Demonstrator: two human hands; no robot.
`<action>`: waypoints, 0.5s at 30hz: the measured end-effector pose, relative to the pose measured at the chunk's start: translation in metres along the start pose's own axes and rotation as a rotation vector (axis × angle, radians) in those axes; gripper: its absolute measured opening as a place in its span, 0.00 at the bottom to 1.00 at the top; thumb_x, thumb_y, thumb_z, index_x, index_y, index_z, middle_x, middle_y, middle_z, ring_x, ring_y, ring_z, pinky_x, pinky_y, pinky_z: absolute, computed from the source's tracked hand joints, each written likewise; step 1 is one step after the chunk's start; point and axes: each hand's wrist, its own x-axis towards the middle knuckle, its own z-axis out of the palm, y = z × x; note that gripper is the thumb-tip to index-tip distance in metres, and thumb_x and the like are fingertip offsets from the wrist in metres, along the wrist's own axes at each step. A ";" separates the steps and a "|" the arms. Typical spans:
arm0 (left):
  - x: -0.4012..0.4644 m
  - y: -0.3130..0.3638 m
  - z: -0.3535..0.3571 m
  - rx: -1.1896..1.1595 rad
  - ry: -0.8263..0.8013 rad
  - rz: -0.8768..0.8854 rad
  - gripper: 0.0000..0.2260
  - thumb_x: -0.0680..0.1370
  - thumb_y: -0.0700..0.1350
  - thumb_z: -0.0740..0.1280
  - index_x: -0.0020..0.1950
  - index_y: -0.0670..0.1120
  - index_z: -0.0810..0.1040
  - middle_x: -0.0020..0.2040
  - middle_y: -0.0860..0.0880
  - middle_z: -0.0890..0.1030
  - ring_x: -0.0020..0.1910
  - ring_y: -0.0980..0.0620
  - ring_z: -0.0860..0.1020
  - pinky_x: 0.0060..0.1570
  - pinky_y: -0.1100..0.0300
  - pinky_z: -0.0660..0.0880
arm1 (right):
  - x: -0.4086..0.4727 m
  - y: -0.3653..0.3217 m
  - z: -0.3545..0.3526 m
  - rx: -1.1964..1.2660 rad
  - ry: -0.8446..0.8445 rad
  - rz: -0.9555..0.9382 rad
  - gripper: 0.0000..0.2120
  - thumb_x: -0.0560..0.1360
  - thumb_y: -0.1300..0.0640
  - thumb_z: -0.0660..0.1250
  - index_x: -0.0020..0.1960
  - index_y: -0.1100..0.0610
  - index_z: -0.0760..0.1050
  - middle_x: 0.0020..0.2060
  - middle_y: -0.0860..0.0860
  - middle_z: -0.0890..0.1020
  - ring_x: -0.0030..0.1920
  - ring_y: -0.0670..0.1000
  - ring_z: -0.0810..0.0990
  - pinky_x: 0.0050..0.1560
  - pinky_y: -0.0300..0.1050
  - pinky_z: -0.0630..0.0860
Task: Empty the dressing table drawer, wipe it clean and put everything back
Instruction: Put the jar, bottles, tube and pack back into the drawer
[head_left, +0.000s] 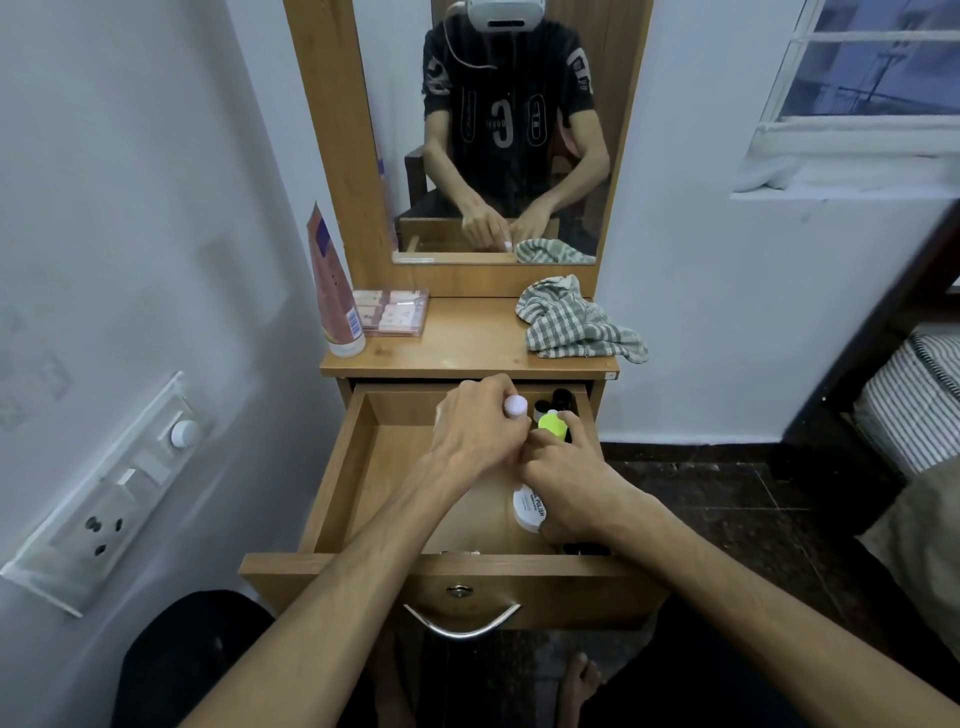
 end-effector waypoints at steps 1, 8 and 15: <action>0.002 0.001 0.001 0.006 -0.007 0.004 0.09 0.73 0.49 0.70 0.52 0.51 0.82 0.44 0.51 0.85 0.48 0.46 0.81 0.43 0.56 0.71 | -0.002 0.001 0.000 0.030 0.027 0.006 0.15 0.70 0.51 0.72 0.55 0.56 0.80 0.55 0.52 0.81 0.69 0.54 0.69 0.78 0.65 0.48; 0.013 0.001 0.008 -0.019 -0.033 0.004 0.10 0.72 0.49 0.69 0.52 0.53 0.83 0.46 0.51 0.85 0.50 0.46 0.81 0.48 0.53 0.77 | -0.014 0.021 -0.010 0.313 0.274 0.024 0.09 0.68 0.50 0.67 0.48 0.48 0.80 0.37 0.40 0.73 0.51 0.48 0.75 0.64 0.49 0.65; 0.018 -0.001 0.011 -0.018 -0.001 0.092 0.10 0.73 0.50 0.69 0.53 0.52 0.82 0.44 0.51 0.85 0.47 0.47 0.82 0.47 0.51 0.79 | -0.019 0.043 -0.018 0.456 0.415 0.138 0.10 0.69 0.52 0.67 0.46 0.44 0.84 0.38 0.40 0.82 0.47 0.43 0.75 0.57 0.47 0.67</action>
